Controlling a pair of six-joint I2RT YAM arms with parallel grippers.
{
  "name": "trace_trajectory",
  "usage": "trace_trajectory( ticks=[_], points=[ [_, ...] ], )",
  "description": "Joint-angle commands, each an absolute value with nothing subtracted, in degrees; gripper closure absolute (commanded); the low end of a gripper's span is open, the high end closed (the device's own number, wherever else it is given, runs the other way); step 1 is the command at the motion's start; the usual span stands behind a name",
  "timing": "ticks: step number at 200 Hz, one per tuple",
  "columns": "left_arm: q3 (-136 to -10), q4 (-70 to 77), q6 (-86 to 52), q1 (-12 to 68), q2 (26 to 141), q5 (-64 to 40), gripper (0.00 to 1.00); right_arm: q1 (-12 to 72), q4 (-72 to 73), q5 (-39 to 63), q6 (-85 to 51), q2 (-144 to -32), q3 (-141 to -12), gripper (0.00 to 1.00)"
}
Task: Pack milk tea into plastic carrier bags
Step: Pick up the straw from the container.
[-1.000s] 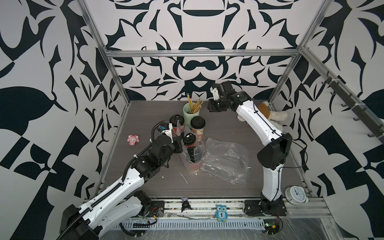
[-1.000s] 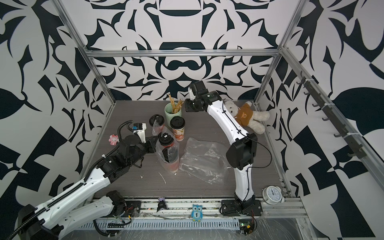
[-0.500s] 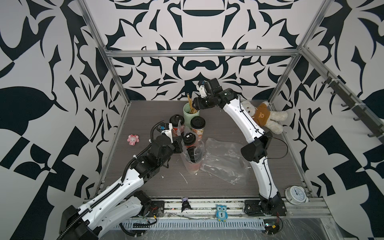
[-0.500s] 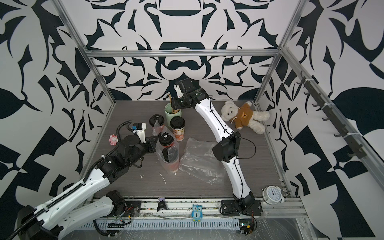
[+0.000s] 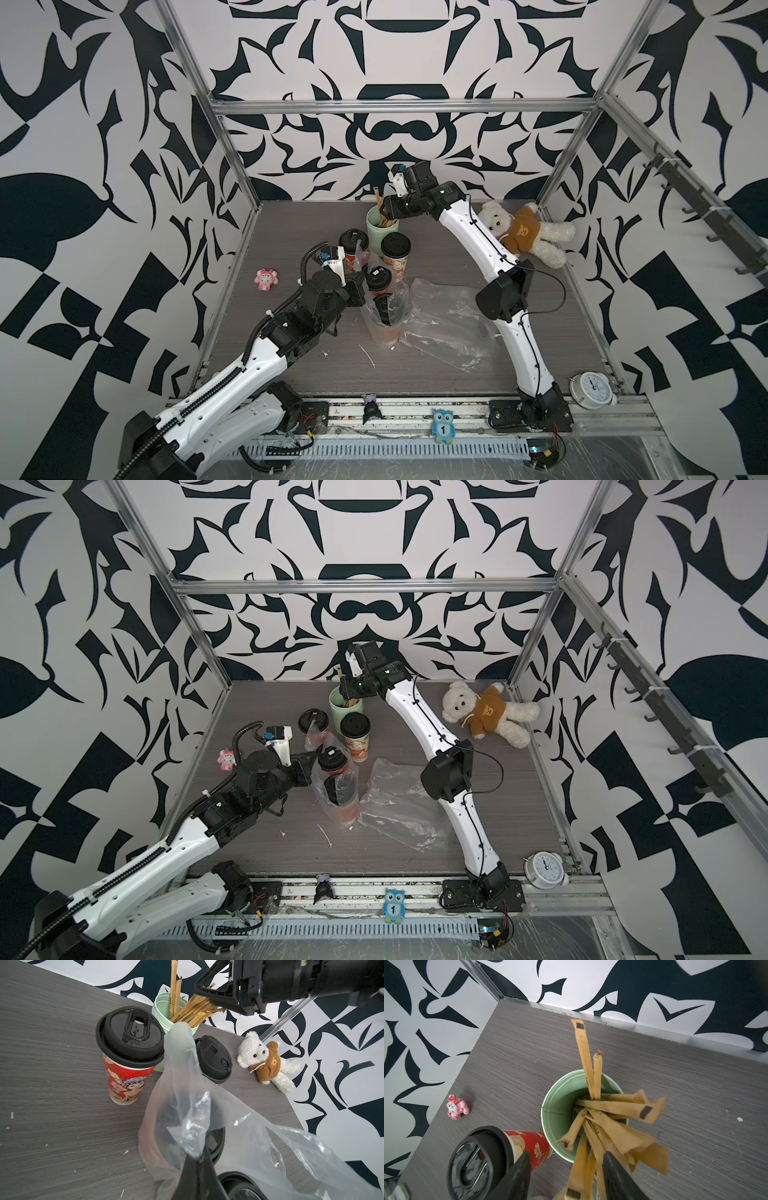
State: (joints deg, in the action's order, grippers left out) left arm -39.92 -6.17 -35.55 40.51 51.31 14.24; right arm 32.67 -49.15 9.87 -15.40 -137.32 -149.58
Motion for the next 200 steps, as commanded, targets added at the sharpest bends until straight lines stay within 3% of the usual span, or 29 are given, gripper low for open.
trace_trajectory(
  ticks=[1, 29, 75, 136, 200],
  points=[
    [-39.03, -5.1, -35.42, 40.33, 50.11, 14.97, 1.0, 32.7, -44.97, 10.58, -16.46, -136.61, -151.08, 0.42],
    [-38.9, -5.01, -35.42, 40.34, 50.01, 15.06, 1.0, 32.67, -42.9, 10.55, -17.15, -137.68, -151.02, 0.44],
    [-38.94, -5.05, -35.41, 40.34, 50.35, 15.12, 1.0, 32.69, -41.05, 9.97, -17.57, -138.51, -150.99, 0.6],
    [-38.97, -4.68, -35.38, 40.34, 50.88, 14.95, 1.0, 32.65, -41.22, 8.84, -17.23, -137.88, -150.86, 1.0],
    [-38.68, -4.14, -35.68, 40.34, 51.34, 14.39, 1.0, 34.11, -43.86, 6.57, -13.16, -132.13, -150.81, 1.0]
  ],
)
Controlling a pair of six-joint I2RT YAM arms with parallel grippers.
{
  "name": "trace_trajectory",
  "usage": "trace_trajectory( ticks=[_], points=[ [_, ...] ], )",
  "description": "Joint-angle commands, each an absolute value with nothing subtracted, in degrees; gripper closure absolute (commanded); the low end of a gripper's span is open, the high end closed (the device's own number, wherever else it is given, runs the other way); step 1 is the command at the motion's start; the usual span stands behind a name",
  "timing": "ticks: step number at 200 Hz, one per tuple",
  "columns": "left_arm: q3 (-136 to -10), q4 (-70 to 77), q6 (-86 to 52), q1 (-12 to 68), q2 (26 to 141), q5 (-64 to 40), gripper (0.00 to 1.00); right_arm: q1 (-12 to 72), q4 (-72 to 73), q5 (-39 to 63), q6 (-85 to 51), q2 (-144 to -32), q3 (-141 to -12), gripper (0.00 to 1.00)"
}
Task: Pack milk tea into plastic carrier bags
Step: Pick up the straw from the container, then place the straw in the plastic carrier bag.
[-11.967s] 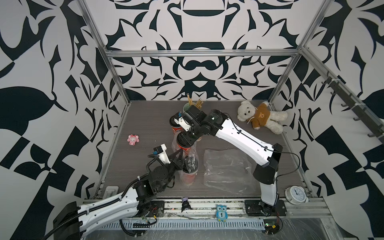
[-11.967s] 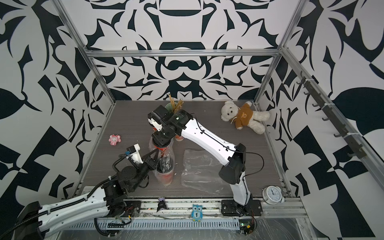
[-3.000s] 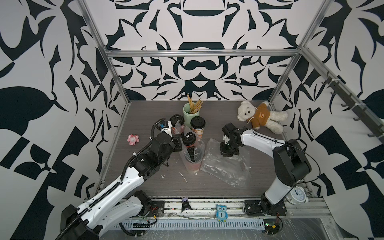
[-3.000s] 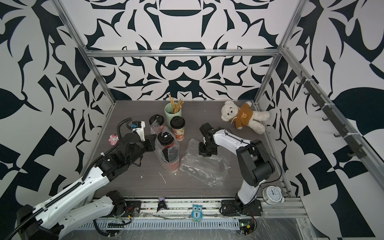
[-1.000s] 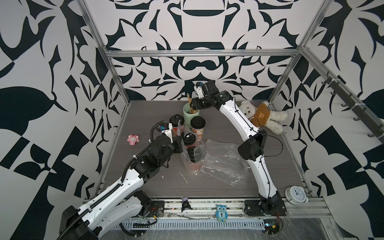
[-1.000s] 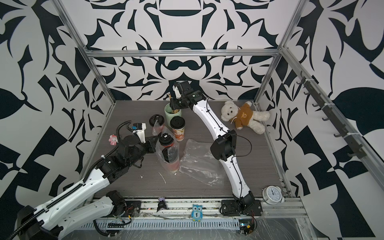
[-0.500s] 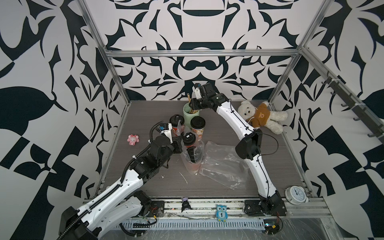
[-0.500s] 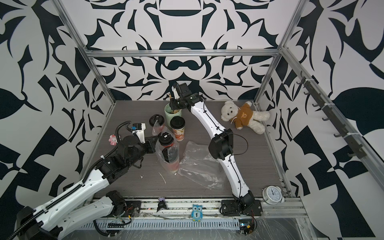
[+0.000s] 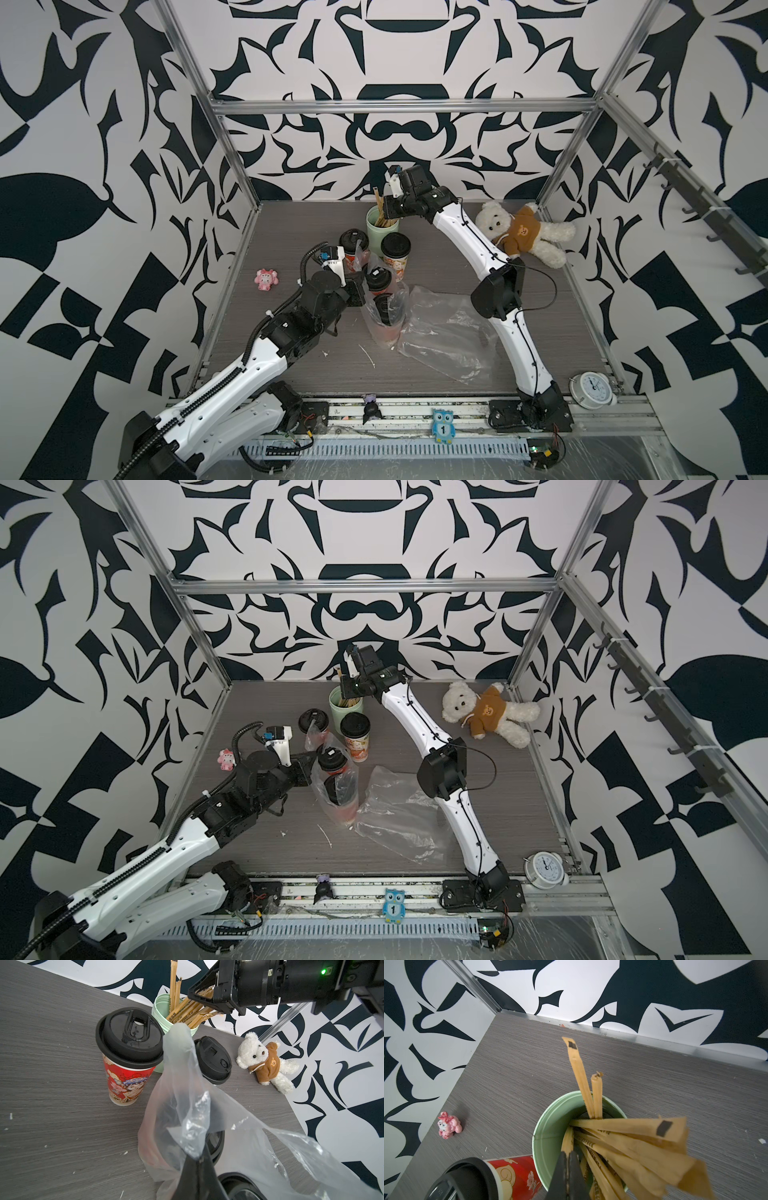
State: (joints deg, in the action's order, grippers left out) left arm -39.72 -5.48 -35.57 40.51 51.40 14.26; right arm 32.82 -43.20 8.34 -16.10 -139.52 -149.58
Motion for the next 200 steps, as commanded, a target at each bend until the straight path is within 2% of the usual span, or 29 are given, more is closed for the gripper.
trace_trajectory(
  ticks=[1, 76, 133, 170, 200],
  points=[
    [-38.68, -4.13, -35.68, 40.34, 51.33, 14.36, 1.0, 34.2, -43.95, 6.49, -13.09, -132.03, -150.77, 1.0],
    [-37.88, -4.36, -35.68, 40.34, 50.19, 14.06, 1.0, 39.03, -50.76, 1.84, -5.1, -119.76, -150.47, 1.0],
    [-37.79, -3.79, -35.5, 40.34, 50.45, 12.88, 1.0, 46.21, -58.72, -6.69, 0.74, -107.31, -145.82, 1.0],
    [-37.35, -3.96, -35.67, 40.34, 49.75, 12.7, 1.0, 49.59, -61.73, -6.23, -0.54, -99.03, -139.93, 1.0],
    [-37.06, -4.13, -35.6, 40.37, 49.57, 12.41, 1.0, 51.4, -61.61, -1.62, -3.79, -92.01, -132.73, 1.0]
  ],
)
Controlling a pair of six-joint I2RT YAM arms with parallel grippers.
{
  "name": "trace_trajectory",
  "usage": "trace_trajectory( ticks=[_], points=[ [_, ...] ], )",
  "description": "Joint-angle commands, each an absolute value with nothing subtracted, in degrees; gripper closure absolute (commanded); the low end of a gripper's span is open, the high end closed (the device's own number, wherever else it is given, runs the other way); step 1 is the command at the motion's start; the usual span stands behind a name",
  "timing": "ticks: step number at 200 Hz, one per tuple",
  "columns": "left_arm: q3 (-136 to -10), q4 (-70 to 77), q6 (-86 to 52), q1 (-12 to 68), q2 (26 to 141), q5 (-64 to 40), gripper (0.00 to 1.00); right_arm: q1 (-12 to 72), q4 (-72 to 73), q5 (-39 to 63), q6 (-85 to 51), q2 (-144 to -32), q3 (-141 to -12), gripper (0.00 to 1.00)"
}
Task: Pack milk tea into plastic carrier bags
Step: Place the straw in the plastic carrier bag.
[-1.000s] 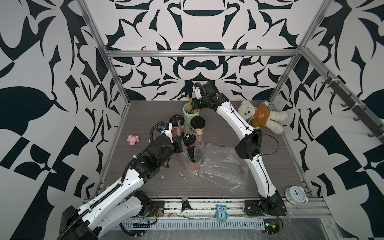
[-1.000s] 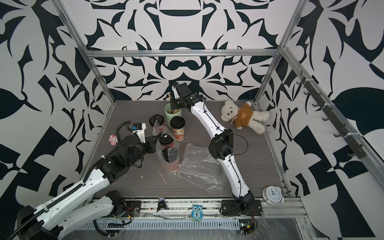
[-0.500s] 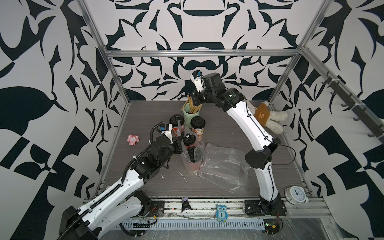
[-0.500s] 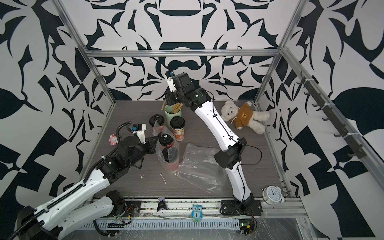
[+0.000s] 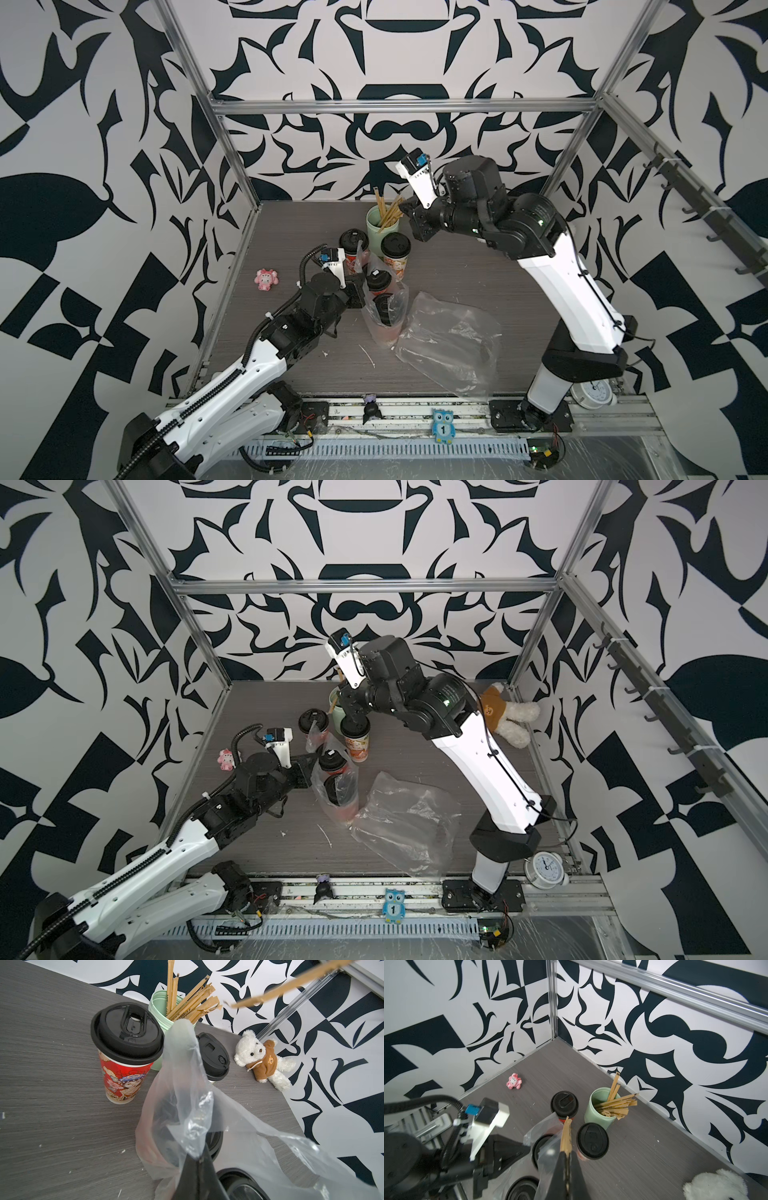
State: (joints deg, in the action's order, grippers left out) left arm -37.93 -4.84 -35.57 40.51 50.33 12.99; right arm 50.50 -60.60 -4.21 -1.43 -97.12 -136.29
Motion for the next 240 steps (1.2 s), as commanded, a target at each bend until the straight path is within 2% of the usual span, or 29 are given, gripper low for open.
trace_trajectory(
  ticks=[1, 57, 111, 240],
  points=[
    [-37.03, -4.13, -35.6, 40.36, 49.57, 12.4, 1.0, 51.5, -61.61, -1.43, -3.87, -91.79, -132.41, 1.0],
    [-36.75, -4.88, -35.24, 40.36, 48.62, 12.05, 1.0, 53.61, -63.25, 4.2, -8.33, -87.2, -123.57, 1.0],
    [-36.61, -4.31, -35.59, 40.43, 49.04, 10.56, 1.0, 54.84, -62.28, 5.02, -10.0, -85.72, -117.41, 1.0],
    [-36.28, -3.71, -36.74, 40.43, 48.93, 9.28, 1.0, 56.07, -67.25, 12.48, -11.17, -84.56, -118.57, 1.0]
  ],
)
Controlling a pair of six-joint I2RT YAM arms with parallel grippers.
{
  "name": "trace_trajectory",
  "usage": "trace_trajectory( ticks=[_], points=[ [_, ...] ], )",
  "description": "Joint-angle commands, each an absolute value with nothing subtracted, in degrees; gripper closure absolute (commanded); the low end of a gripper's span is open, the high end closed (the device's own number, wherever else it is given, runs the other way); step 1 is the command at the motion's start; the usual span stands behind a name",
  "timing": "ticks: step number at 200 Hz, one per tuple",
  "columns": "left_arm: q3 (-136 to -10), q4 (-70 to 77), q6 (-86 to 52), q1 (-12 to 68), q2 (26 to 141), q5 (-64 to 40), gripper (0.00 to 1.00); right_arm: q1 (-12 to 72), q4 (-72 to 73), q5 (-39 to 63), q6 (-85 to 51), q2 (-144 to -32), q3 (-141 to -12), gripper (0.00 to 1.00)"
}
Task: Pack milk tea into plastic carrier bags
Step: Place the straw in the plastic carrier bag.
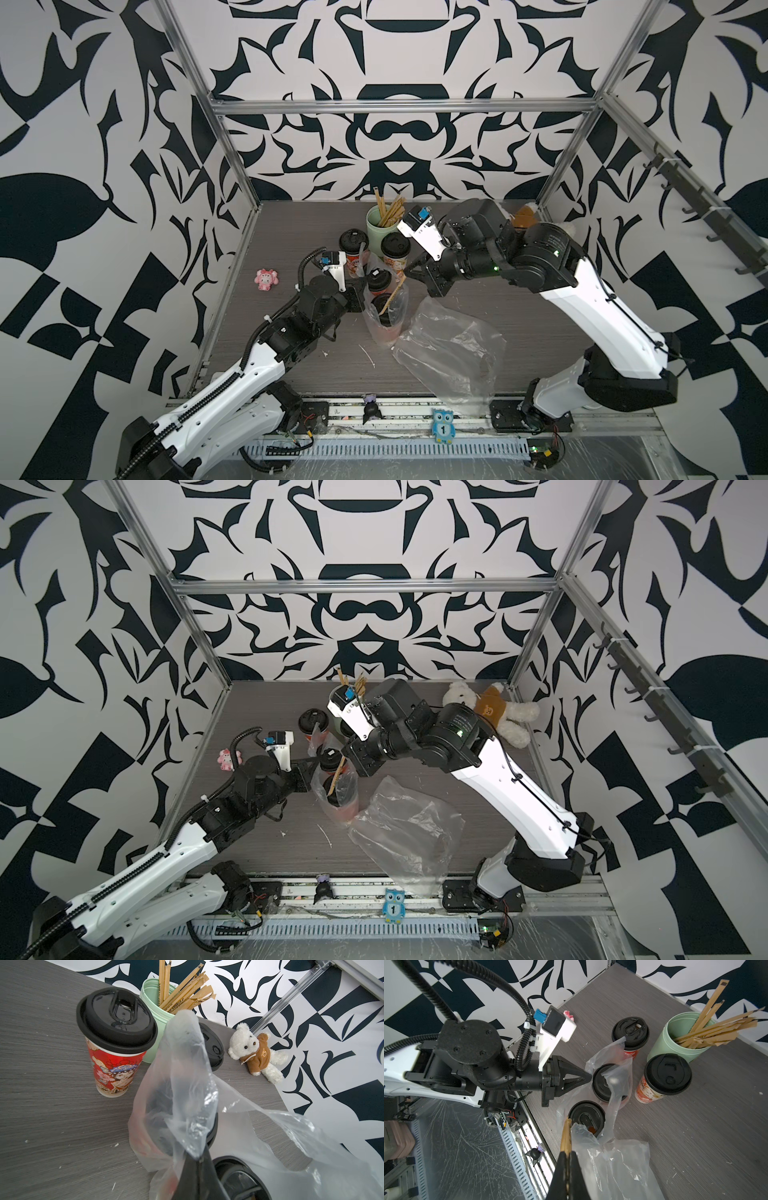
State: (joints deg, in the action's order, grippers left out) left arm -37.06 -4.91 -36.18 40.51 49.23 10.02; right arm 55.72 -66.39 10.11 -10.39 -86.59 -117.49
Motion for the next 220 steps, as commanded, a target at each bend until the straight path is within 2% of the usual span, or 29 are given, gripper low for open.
trace_trajectory(
  ticks=[1, 53, 100, 220],
  points=[
    [-36.25, -3.7, -36.74, 40.43, 48.94, 9.25, 1.0, 56.07, -67.37, 12.57, -11.16, -84.6, -118.48, 1.0],
    [-36.38, -3.77, -36.83, 40.43, 48.17, 8.8, 1.0, 56.09, -68.32, 12.67, -11.09, -83.94, -116.19, 1.0],
    [-36.97, -3.73, -37.27, 40.43, 47.9, 7.3, 1.0, 56.75, -65.76, 8.04, -10.38, -82.81, -112.38, 1.0],
    [-38.92, -5.02, -36.93, 40.43, 47.59, 5.52, 1.0, 59.74, -60.88, 3.95, -6.79, -84.26, -112.57, 1.0]
  ],
)
